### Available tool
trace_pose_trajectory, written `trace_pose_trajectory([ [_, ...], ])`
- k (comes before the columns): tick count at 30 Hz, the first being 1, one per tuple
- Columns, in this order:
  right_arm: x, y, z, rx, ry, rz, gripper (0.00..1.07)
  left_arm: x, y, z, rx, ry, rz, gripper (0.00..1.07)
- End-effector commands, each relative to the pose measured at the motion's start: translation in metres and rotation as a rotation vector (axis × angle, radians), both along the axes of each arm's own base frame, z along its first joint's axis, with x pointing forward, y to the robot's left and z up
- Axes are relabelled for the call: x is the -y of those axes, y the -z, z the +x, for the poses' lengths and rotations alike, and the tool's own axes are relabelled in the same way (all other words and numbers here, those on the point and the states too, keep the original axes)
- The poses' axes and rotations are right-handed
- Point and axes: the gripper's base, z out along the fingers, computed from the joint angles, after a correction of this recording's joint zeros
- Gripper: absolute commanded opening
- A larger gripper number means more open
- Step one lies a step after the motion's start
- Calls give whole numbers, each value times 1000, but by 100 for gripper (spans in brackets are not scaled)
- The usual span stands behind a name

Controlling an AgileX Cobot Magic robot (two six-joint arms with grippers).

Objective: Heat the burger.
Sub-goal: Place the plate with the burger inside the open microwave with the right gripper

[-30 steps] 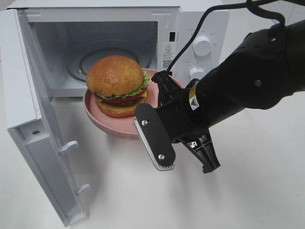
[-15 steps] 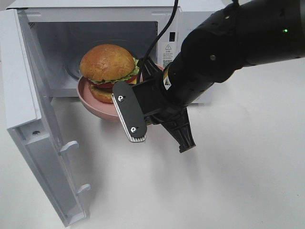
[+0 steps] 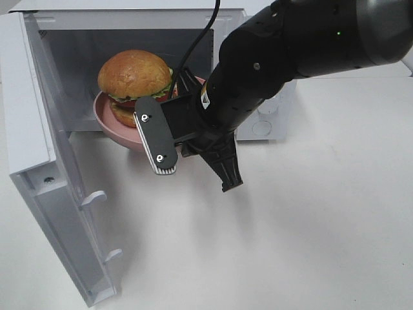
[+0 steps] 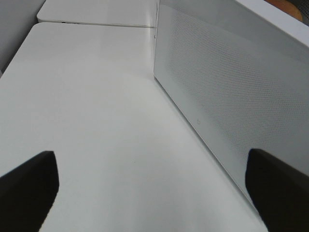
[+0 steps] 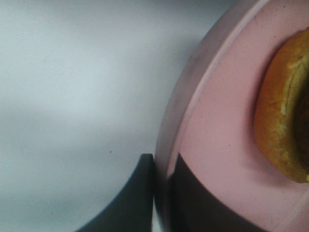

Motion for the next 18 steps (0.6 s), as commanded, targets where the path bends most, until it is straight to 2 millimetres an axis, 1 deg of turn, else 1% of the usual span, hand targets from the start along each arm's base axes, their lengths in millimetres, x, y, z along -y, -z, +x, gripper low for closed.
trace_pose_trajectory([
  [1, -10, -10, 11, 59, -3, 59, 0, 0, 0, -3, 28, 4, -9, 98],
  [10, -19, -9, 22, 52, 42, 85, 0, 0, 0, -3, 28, 4, -9, 98],
  [18, -33, -10, 40, 65, 83, 77, 0, 0, 0, -3, 28, 4, -9, 98],
])
